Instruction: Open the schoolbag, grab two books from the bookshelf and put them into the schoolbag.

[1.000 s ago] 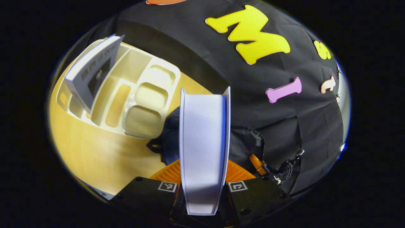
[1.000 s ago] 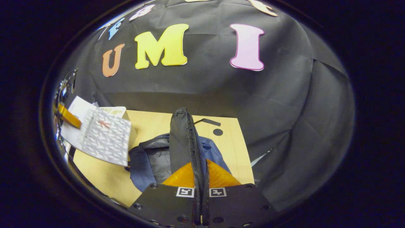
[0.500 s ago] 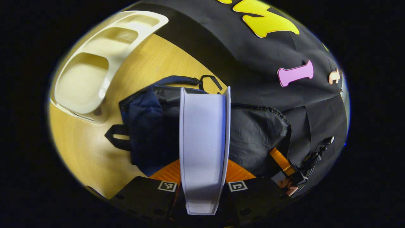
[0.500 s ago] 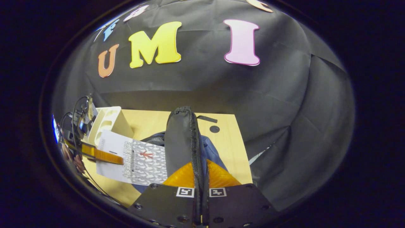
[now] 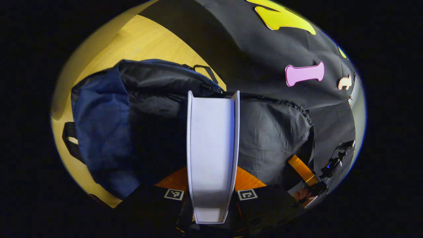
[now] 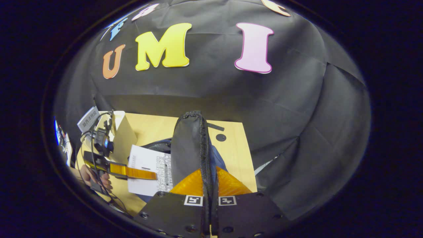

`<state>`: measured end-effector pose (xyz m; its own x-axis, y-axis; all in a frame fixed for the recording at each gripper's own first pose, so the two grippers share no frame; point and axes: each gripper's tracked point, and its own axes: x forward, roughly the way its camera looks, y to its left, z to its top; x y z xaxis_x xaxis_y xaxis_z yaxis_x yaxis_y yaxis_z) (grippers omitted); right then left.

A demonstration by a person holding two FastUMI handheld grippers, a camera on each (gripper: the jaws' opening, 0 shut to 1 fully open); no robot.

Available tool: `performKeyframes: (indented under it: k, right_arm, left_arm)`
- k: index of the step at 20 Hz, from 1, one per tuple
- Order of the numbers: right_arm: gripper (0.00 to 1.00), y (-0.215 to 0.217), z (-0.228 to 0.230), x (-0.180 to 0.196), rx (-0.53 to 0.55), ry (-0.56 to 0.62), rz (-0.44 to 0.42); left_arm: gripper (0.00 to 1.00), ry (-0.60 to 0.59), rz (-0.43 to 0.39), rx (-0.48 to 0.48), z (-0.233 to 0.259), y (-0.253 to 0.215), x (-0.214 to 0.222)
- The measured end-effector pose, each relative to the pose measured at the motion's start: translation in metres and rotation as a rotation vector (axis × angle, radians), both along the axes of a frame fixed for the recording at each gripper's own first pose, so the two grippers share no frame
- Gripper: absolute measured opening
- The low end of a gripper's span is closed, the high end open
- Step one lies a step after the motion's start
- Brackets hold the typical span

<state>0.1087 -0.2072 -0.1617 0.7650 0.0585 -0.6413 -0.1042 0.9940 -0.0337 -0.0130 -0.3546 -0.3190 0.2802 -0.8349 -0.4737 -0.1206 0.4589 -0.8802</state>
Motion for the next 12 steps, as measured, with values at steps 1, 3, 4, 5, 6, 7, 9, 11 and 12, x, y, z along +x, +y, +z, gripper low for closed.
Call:
performKeyframes:
  k: [1,3,4,5,6,7,9,11,12]
  right_arm:
    - [0.02,0.001,0.0,-0.001,-0.004,0.0,-0.002]
    - [0.02,0.006,0.001,0.0,-0.006,-0.004,0.0]
    - [0.0,0.007,0.003,0.0,-0.01,-0.007,0.002]
    - [0.02,0.009,0.003,-0.001,-0.013,-0.008,0.006]
    - [0.02,0.011,0.003,-0.002,-0.014,-0.008,0.008]
    - [0.02,0.013,0.003,-0.002,-0.016,-0.006,0.012]
    - [0.02,0.015,0.001,-0.004,-0.015,-0.002,0.016]
    - [0.02,0.016,-0.002,-0.005,-0.016,0.005,0.021]
    - [0.02,0.018,-0.002,-0.006,-0.014,0.004,0.024]
  left_arm:
    - [0.45,0.012,0.006,-0.027,-0.005,-0.005,0.002]
    - [0.45,0.057,0.028,-0.084,-0.014,-0.013,0.006]
    - [0.45,0.077,0.041,-0.111,-0.019,-0.017,0.008]
    - [0.45,0.1,0.046,-0.128,-0.026,-0.02,0.009]
    - [0.43,0.122,0.045,-0.136,-0.031,-0.023,0.007]
    - [0.43,0.129,0.046,-0.144,-0.035,-0.025,0.007]
    - [0.48,0.136,0.042,-0.116,-0.043,-0.024,0.007]
    - [0.65,0.158,0.009,-0.056,-0.052,-0.022,0.004]
    - [0.55,0.171,-0.002,-0.018,-0.057,-0.021,0.002]
